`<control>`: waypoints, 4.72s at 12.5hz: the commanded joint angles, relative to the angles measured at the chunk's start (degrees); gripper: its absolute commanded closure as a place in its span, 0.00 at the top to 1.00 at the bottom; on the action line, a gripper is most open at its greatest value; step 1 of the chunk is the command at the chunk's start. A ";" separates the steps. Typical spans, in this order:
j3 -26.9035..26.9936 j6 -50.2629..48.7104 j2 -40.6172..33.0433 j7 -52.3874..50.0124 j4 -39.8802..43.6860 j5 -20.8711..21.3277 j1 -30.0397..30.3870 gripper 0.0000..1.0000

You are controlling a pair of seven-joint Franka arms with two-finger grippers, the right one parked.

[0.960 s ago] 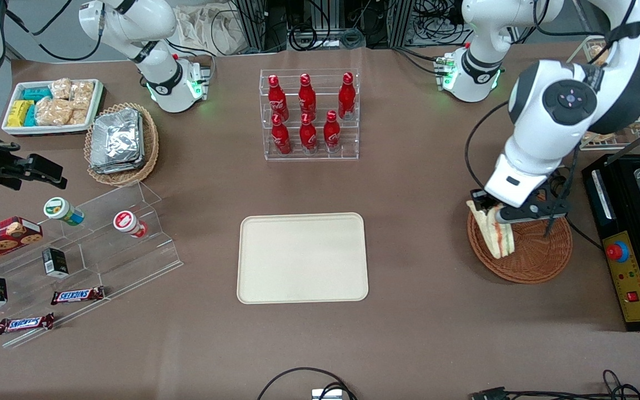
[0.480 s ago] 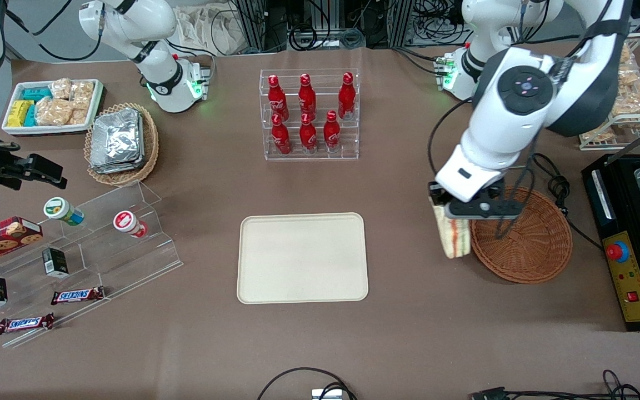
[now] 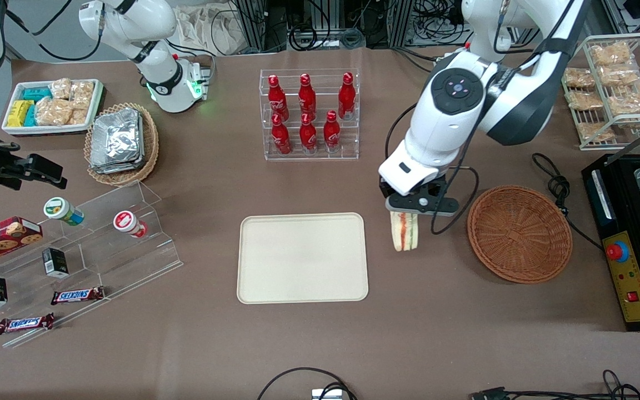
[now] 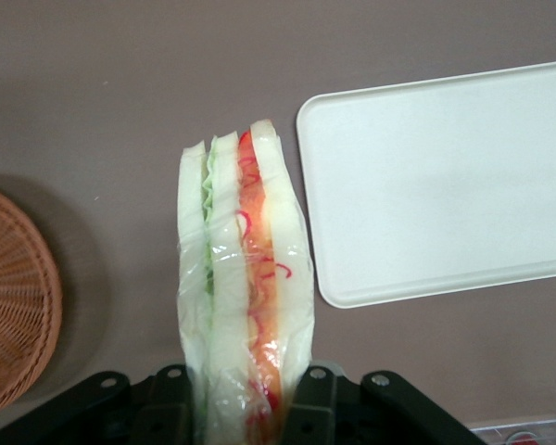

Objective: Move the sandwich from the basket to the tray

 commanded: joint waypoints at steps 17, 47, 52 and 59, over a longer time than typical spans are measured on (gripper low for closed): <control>0.83 10.60 31.36 -7.28 14.68 13.39 -12.68 0.30; 0.75 -8.02 6.77 -16.79 14.77 9.90 4.89 1.00; 0.75 -10.22 4.92 -14.31 14.77 7.95 8.05 1.00; 1.01 -11.10 1.24 -8.45 13.28 5.59 10.87 1.00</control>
